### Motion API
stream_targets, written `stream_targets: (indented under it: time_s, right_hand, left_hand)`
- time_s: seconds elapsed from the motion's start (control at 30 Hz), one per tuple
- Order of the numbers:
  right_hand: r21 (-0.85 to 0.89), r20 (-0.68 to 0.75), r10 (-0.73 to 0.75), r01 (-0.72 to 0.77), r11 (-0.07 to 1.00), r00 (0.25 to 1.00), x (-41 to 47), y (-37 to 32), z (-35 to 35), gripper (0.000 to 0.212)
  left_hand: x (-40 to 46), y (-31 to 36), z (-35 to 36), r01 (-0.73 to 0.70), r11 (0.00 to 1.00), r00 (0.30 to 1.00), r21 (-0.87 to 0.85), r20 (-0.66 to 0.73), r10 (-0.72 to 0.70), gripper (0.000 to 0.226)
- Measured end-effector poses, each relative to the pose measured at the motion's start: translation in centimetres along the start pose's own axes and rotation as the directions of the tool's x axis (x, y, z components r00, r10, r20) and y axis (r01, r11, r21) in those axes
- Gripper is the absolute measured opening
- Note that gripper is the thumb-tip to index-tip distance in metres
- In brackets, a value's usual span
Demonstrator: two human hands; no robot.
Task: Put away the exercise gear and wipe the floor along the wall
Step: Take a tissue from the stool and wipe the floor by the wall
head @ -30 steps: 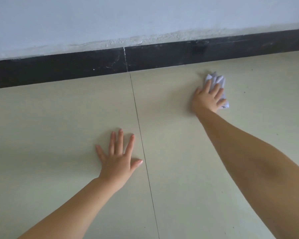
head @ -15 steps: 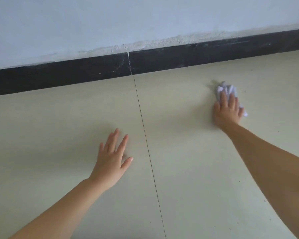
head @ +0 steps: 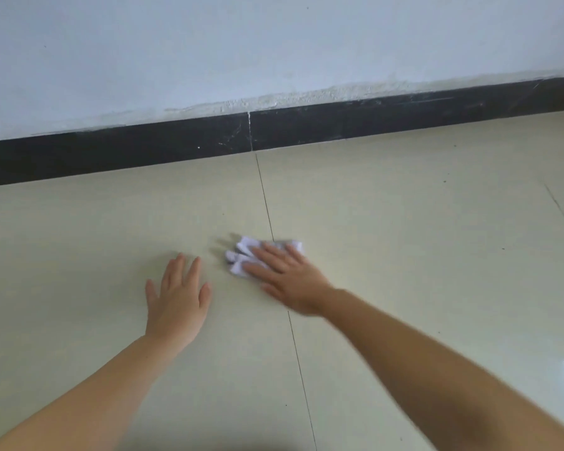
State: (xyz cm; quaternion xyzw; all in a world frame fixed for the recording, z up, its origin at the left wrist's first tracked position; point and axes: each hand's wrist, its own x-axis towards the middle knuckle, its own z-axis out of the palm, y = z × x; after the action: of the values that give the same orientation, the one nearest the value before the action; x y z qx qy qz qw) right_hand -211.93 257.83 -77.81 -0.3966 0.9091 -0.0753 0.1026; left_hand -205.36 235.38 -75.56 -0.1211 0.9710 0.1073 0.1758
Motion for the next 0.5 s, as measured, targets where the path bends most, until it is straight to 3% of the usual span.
stream_targets:
  time_s: [0.07,0.1,0.13,0.17,0.2,0.23,0.27,0.3,0.33,0.37,0.43,0.5]
  right_hand:
    - [-0.069,-0.031,0.083,-0.085,0.994,0.996,-3.2,6.6,-0.4,0.048]
    - [-0.053,-0.065,0.24,-0.243,0.968,0.969,-5.2,9.8,-0.6,0.051]
    - [-0.001,-0.122,0.449,-0.452,0.892,0.885,-7.3,12.7,-1.1,0.059]
    - [0.096,-0.165,0.671,-0.666,0.74,0.723,-9.5,15.0,-1.9,0.067]
    - [0.213,-0.152,0.848,-0.821,0.529,0.507,-11.3,16.5,-2.6,0.073]
    - [0.312,-0.077,0.948,-0.896,0.316,0.308,-12.3,17.1,-3.4,0.073]
    - [0.369,0.009,0.986,-0.917,0.151,0.166,-12.3,17.0,-3.9,0.067]
    - [0.369,0.065,0.995,-0.928,0.052,0.082,-11.4,16.1,-3.8,0.059]
    - [0.348,0.053,0.997,-0.937,0.042,0.064,-9.7,14.6,-3.3,0.057]
    - [0.321,-0.01,0.993,-0.94,0.112,0.115,-7.8,12.5,-2.5,0.057]
    - [0.255,-0.138,0.92,-0.884,0.391,0.368,-3.8,6.8,-0.6,0.061]
    - [0.187,-0.191,0.753,-0.73,0.658,0.63,-0.6,-0.9,1.6,0.059]
  left_hand:
    - [-0.4,-0.4,0.0,-0.016,0.999,0.998,0.029,0.061,0.014,0.055]
    - [-0.5,-0.4,0.0,-0.026,0.999,0.996,0.043,0.082,0.023,0.057]
    - [-0.5,-0.5,0.1,-0.036,0.998,0.995,0.059,0.093,0.03,0.058]
    - [-0.5,-0.5,0.1,-0.043,0.997,0.995,0.068,0.097,0.036,0.06]
    - [-0.4,-0.5,0.2,-0.047,0.997,0.994,0.069,0.097,0.04,0.061]
    - [-0.4,-0.5,0.2,-0.05,0.996,0.995,0.067,0.094,0.044,0.061]
    - [-0.3,-0.6,0.2,-0.053,0.996,0.995,0.068,0.086,0.048,0.061]
    - [-0.3,-0.7,0.2,-0.057,0.996,0.996,0.074,0.075,0.052,0.061]
    - [-0.3,-0.8,0.2,-0.061,0.995,0.996,0.08,0.066,0.056,0.06]
    - [-0.2,-0.9,0.3,-0.062,0.994,0.997,0.086,0.056,0.058,0.059]
    - [-0.3,-1.0,0.4,-0.065,0.995,0.997,0.079,0.039,0.062,0.055]
    - [-0.2,-1.1,0.1,-0.064,0.997,0.998,0.038,0.024,0.063,0.051]
